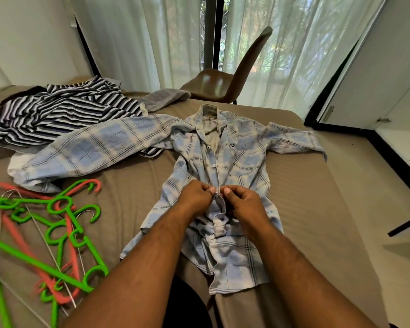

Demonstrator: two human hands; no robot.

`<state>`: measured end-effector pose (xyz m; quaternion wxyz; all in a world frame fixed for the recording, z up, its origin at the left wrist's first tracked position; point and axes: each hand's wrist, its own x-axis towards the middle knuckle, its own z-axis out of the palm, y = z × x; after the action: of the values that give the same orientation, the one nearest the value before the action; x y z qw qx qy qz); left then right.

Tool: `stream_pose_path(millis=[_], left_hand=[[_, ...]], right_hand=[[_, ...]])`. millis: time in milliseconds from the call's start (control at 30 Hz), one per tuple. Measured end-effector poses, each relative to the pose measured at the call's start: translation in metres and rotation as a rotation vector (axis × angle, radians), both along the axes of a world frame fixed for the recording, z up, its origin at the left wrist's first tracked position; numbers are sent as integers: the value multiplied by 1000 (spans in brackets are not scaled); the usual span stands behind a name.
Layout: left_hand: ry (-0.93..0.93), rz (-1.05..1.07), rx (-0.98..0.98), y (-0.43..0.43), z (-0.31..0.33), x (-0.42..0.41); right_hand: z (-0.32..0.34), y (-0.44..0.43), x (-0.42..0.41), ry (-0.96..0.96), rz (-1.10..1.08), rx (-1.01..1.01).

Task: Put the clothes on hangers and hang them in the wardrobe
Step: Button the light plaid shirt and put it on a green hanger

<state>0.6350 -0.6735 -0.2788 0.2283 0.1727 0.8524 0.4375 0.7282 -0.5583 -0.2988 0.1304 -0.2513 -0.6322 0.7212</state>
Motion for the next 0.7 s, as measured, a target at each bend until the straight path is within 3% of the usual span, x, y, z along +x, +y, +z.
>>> stream_pose_path(millis=[300,533,700], left_hand=[[-156,-32,110,-6,-2,-3],[-291,7,260,-4,-5,-4],[-182,8,226,-5,-2,-2]], right_hand=[[9,2,0,12,49,5],[-4,-2,-2,35,-78,331],[-9,-6,-1,49,-133,504]])
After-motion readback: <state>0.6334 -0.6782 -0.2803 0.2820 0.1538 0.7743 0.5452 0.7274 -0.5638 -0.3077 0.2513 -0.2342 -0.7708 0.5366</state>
